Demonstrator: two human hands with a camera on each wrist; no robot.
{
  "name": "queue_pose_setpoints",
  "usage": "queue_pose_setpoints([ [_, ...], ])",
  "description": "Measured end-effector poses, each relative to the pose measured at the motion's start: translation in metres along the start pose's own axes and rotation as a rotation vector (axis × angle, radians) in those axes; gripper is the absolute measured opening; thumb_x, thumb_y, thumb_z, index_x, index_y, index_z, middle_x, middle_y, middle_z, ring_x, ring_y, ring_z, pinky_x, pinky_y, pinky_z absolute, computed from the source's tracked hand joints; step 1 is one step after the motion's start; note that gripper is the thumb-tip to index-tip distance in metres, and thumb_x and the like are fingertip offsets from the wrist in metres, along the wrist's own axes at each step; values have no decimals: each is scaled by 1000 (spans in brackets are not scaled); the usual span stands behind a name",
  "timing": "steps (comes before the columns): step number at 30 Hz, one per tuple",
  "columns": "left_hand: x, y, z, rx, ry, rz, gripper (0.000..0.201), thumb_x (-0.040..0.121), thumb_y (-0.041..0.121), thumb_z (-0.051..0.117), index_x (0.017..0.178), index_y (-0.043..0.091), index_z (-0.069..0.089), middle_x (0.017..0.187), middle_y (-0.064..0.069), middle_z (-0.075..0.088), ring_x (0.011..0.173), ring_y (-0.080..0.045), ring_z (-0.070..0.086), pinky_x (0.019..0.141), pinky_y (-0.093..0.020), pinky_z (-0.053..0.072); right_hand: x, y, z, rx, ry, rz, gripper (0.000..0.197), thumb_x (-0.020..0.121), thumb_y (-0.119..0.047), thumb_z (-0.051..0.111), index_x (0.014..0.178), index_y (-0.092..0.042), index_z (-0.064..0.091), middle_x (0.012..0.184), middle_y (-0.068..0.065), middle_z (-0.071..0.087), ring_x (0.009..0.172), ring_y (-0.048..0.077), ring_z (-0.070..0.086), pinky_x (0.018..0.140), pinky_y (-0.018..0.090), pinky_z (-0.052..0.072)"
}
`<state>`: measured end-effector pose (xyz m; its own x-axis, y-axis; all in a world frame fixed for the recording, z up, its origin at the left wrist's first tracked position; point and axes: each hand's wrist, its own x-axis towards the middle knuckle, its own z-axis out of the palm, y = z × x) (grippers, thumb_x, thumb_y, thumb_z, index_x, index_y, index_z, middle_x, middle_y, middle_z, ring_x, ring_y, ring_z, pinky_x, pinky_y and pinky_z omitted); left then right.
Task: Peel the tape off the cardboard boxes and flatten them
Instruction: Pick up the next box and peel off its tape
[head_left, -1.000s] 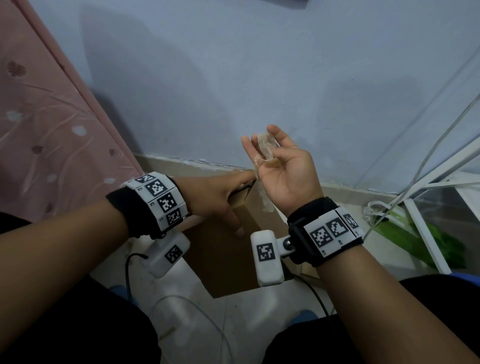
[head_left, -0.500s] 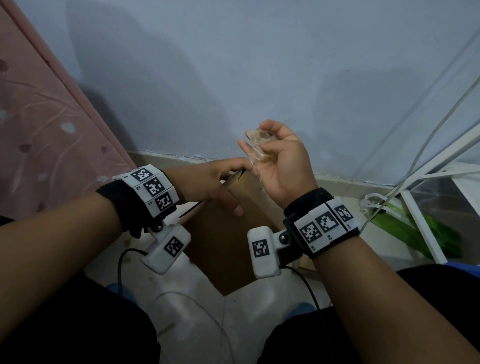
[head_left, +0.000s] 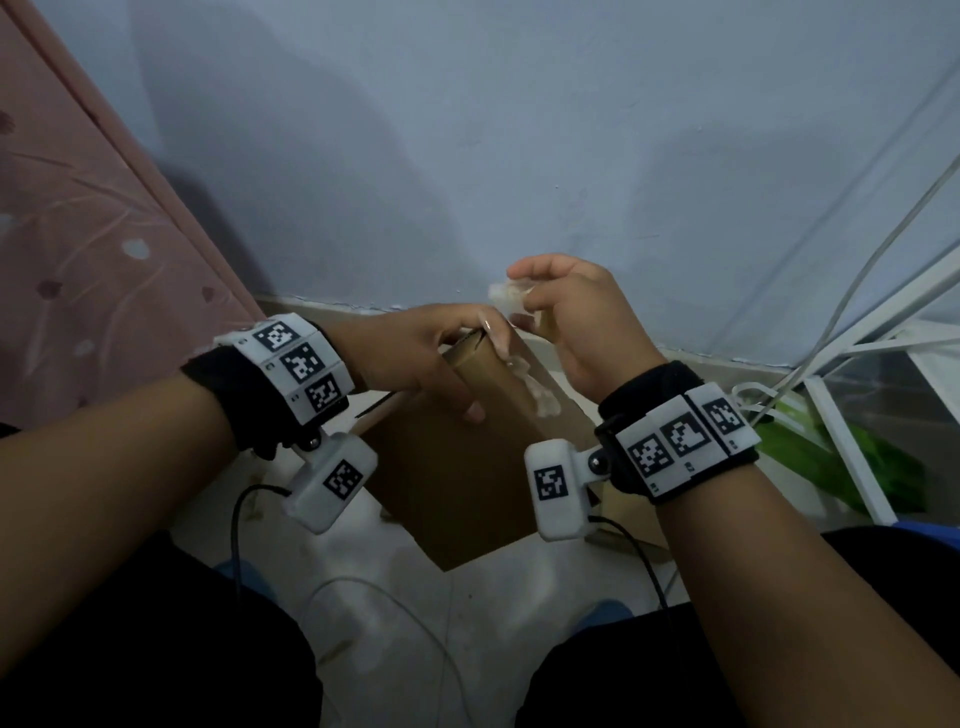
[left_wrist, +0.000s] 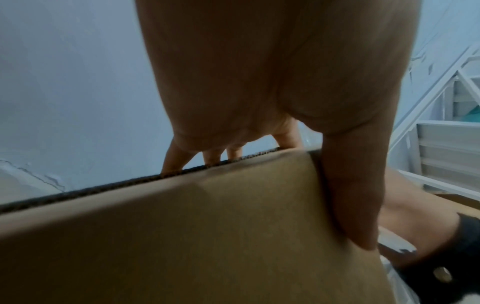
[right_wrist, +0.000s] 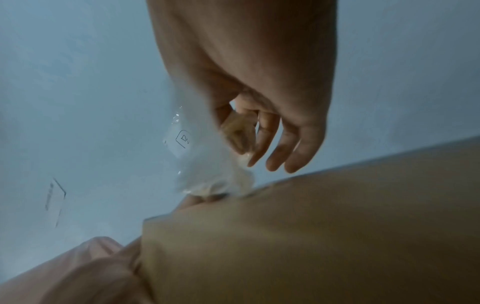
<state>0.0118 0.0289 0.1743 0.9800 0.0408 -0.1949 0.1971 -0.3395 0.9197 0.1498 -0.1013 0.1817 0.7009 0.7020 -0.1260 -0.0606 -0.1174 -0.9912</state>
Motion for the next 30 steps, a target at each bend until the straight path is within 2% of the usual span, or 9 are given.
queue_pose_setpoints([
  [3, -5, 5, -16, 14, 69, -52, 58, 66, 0, 90, 111, 22, 62, 125, -6, 64, 111, -25, 66, 84, -47, 62, -1, -3, -8, -182, 14, -59, 26, 87, 10, 57, 93, -11, 71, 81, 3, 62, 60, 13, 55, 61, 24, 50],
  [6, -10, 10, -29, -19, 221, -75, 53, 68, -3, 86, 111, 18, 62, 118, -9, 65, 106, -25, 66, 80, -38, 62, -3, -1, -5, -374, -5, -153, 19, 89, 1, 65, 94, -15, 73, 80, 2, 62, 67, 13, 58, 68, 32, 53],
  [9, -12, 11, -36, -14, 328, -105, 54, 67, 0, 88, 112, 18, 64, 115, -12, 67, 104, -30, 67, 81, -44, 60, -9, 0, 5, -444, -50, -186, 21, 99, -27, 63, 99, -11, 77, 94, 9, 74, 83, 23, 68, 82, 41, 56],
  [11, -12, 10, -36, 20, 372, -117, 59, 63, 5, 92, 112, 19, 63, 113, -11, 68, 103, -31, 68, 81, -48, 61, -12, 1, 10, -406, -85, -174, 31, 100, -36, 63, 108, -10, 76, 102, 11, 76, 91, 21, 70, 83, 34, 54],
  [14, -13, 10, -34, 47, 407, -112, 62, 54, 17, 94, 107, 25, 62, 112, -6, 67, 102, -27, 68, 82, -48, 61, -11, 3, 14, -478, -95, -234, 37, 89, -25, 79, 126, -22, 71, 112, -8, 72, 102, -1, 66, 87, 12, 49],
  [18, -11, 8, -31, 300, 379, -79, 58, 64, 17, 94, 107, 29, 57, 109, 1, 56, 96, -21, 64, 74, -34, 59, -8, 8, 10, -451, -103, -184, 36, 85, -5, 80, 118, -16, 76, 110, -5, 75, 104, 13, 71, 93, 27, 57],
  [21, -8, 4, -27, 538, 325, -88, 73, 63, 31, 94, 123, 33, 53, 119, -1, 47, 103, -20, 55, 87, -36, 54, -8, 6, 5, -441, -108, -143, 28, 84, 8, 74, 99, -15, 80, 95, 4, 79, 81, 25, 75, 67, 30, 62],
  [26, -6, 1, -14, 712, 254, -141, 101, 66, 37, 91, 149, 35, 34, 139, -1, 35, 115, -24, 51, 98, -41, 51, -10, 7, 6, -485, -93, -176, 37, 80, 10, 75, 75, -27, 77, 78, 5, 74, 65, 16, 66, 53, 18, 52],
  [30, -5, -3, -5, 668, 175, -150, 112, 61, 30, 93, 151, 38, 28, 132, -2, 39, 115, -25, 51, 98, -44, 50, -10, 12, 11, -517, -63, -263, 39, 84, 11, 70, 76, -28, 76, 90, 7, 71, 69, 15, 68, 56, 18, 52],
])
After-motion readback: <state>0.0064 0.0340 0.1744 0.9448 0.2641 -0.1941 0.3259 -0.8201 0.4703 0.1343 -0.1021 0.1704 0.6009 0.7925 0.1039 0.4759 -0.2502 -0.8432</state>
